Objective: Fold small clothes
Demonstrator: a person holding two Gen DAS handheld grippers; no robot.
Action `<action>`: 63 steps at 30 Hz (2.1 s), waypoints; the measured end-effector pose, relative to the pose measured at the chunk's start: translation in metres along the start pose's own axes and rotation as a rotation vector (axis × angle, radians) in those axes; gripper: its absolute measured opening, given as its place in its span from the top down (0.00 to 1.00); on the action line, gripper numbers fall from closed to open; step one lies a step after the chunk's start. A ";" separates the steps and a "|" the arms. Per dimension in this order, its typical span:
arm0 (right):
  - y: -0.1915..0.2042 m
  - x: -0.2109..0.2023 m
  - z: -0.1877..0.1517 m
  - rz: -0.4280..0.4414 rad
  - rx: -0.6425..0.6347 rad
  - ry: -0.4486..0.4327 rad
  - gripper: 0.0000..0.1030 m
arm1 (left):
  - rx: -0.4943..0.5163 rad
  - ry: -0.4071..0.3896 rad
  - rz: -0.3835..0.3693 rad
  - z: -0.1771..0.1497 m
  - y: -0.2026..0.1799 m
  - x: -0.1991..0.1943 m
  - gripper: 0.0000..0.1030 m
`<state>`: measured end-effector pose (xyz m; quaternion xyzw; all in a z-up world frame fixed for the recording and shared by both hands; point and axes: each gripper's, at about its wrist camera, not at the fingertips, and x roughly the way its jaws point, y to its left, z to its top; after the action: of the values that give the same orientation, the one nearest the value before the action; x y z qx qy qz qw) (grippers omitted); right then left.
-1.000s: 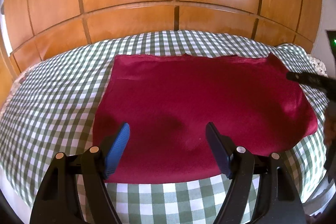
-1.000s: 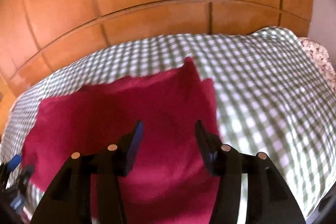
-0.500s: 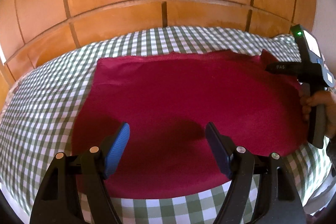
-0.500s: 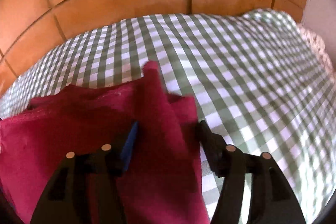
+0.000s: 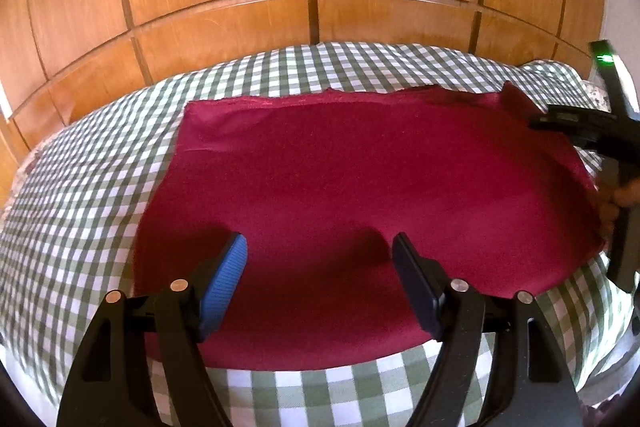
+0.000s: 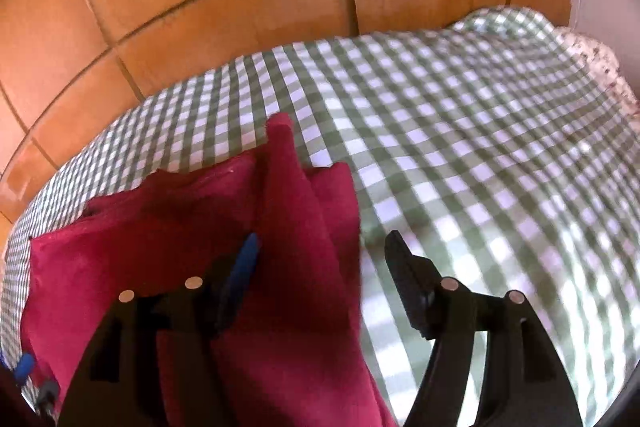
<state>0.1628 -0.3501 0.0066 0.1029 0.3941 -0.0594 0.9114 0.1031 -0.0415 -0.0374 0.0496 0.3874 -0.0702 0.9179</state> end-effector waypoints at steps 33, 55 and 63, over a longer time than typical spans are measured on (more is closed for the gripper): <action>0.036 -0.031 -0.091 0.166 -0.155 0.058 0.33 | -0.211 0.026 0.073 -0.047 0.095 -0.034 0.64; -0.037 -0.045 -0.083 0.223 0.126 0.100 0.19 | -0.051 -0.083 0.031 -0.009 0.030 -0.037 0.26; -0.037 -0.042 -0.086 0.282 0.132 0.118 0.23 | -0.002 -0.046 0.012 -0.005 0.010 -0.018 0.26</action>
<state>0.0663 -0.3643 -0.0259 0.2203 0.4237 0.0496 0.8772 0.0888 -0.0294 -0.0279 0.0495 0.3657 -0.0653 0.9271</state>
